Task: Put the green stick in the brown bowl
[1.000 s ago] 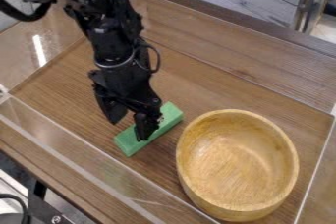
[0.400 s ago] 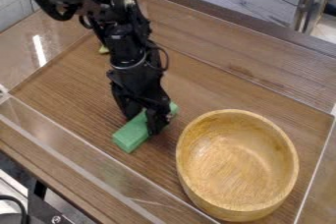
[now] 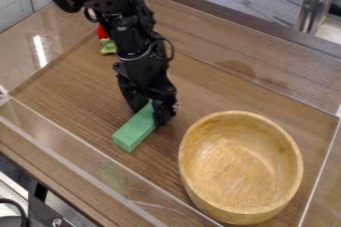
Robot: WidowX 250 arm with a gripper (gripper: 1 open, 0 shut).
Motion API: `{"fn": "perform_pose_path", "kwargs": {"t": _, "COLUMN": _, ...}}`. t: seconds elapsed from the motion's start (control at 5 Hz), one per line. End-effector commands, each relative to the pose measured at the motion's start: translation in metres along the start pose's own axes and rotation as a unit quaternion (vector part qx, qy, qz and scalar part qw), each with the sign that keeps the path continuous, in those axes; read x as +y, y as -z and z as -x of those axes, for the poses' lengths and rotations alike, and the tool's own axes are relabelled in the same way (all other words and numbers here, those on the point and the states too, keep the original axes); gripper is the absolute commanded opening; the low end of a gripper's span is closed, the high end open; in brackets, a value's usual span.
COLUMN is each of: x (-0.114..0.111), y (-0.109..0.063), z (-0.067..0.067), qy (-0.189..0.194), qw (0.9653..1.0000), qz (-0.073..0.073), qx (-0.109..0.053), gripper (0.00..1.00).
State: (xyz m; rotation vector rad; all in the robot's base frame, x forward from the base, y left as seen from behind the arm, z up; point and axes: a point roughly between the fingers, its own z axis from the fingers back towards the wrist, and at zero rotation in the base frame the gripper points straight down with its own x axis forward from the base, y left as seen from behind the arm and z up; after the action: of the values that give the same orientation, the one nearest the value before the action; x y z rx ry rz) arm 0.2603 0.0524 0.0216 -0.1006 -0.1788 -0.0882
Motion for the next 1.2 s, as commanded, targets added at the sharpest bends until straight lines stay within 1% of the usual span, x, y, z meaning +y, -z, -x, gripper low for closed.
{"fn": "perform_pose_path", "kwargs": {"t": 0.0, "x": 0.006, "y": -0.002, "z": -0.009, "qy": -0.002, "qw": 1.0, "qz": 0.0, "qx": -0.009, "gripper": 1.0}}
{"fn": "perform_pose_path", "kwargs": {"t": 0.4, "x": -0.003, "y": 0.003, "z": -0.011, "qy": -0.026, "qw": 0.9996, "qz": 0.012, "qx": -0.001, "gripper": 1.0}}
{"fn": "perform_pose_path", "kwargs": {"t": 0.6, "x": 0.001, "y": 0.0, "z": -0.006, "qy": -0.065, "qw": 0.9978, "qz": 0.011, "qx": 0.002, "gripper": 1.0}}
{"fn": "perform_pose_path", "kwargs": {"t": 0.8, "x": 0.005, "y": -0.002, "z": -0.001, "qy": -0.1, "qw": 0.9949, "qz": 0.011, "qx": 0.007, "gripper": 0.0}}
{"fn": "perform_pose_path", "kwargs": {"t": 1.0, "x": 0.003, "y": -0.003, "z": 0.0, "qy": -0.088, "qw": 0.9959, "qz": 0.015, "qx": 0.019, "gripper": 1.0}}
